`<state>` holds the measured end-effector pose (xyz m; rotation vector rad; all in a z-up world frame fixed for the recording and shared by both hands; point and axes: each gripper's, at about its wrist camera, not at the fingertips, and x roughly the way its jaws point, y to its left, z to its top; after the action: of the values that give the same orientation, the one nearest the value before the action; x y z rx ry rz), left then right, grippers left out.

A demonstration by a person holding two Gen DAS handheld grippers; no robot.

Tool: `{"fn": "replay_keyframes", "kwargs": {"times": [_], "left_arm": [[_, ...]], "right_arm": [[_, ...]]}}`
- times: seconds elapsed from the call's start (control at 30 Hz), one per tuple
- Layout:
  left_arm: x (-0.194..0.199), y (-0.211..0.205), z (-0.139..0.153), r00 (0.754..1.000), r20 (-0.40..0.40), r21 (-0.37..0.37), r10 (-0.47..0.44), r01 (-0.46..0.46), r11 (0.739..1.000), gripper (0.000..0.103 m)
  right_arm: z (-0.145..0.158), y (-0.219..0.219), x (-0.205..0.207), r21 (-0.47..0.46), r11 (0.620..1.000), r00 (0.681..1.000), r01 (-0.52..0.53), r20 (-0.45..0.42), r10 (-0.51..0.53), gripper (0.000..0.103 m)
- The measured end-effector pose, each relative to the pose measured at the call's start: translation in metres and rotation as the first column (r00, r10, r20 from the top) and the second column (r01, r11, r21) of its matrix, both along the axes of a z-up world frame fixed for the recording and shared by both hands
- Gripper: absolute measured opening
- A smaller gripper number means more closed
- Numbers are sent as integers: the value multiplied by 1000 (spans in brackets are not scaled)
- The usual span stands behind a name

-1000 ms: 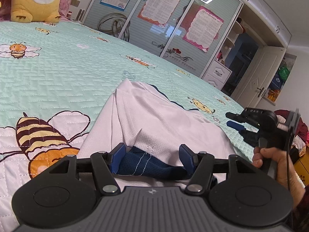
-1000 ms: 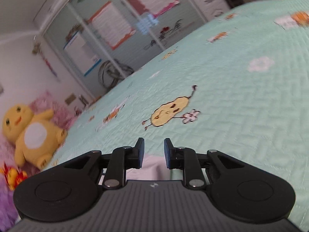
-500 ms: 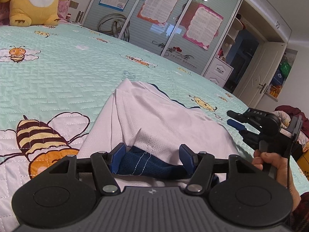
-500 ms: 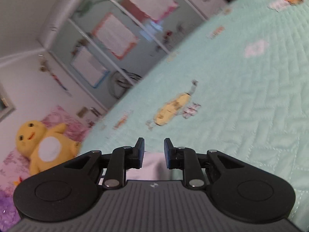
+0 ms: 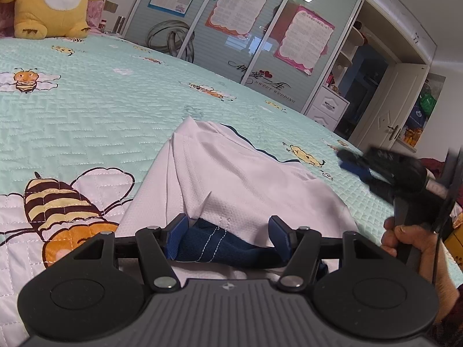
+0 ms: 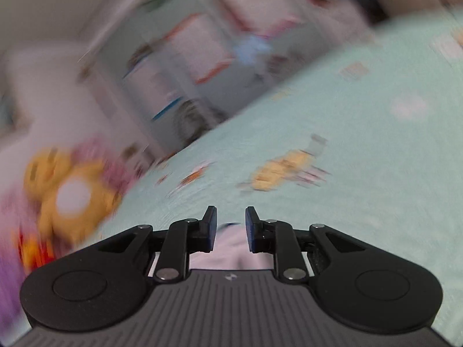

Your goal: Fold clothes

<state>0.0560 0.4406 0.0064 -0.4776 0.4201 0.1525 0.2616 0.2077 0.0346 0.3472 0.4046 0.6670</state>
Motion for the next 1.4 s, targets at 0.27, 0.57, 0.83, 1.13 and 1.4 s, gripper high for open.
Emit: {"fn": "replay_keyframes", "kwargs": {"times": [0.27, 0.57, 0.83, 1.13, 1.4], "left_arm": [[0, 3, 0, 1000, 5, -21, -4, 4, 1000, 65], [-5, 15, -5, 999, 42, -112, -10, 15, 994, 65], [-81, 20, 54, 998, 51, -138, -38, 45, 989, 46], [-301, -22, 104, 980, 22, -198, -196, 197, 960, 70], [-452, 29, 187, 1000, 8, -8, 18, -18, 1000, 67]], "right_arm": [[-13, 74, -20, -153, 939, 923, -307, -290, 254, 17], [26, -74, -197, 44, 997, 940, -57, -334, 69, 21], [42, -199, -395, -60, 994, 922, 87, -374, -103, 41], [7, -214, -429, -49, 979, 865, 199, -461, -199, 43], [-6, -234, -463, -55, 942, 798, 331, -516, -310, 45]]}}
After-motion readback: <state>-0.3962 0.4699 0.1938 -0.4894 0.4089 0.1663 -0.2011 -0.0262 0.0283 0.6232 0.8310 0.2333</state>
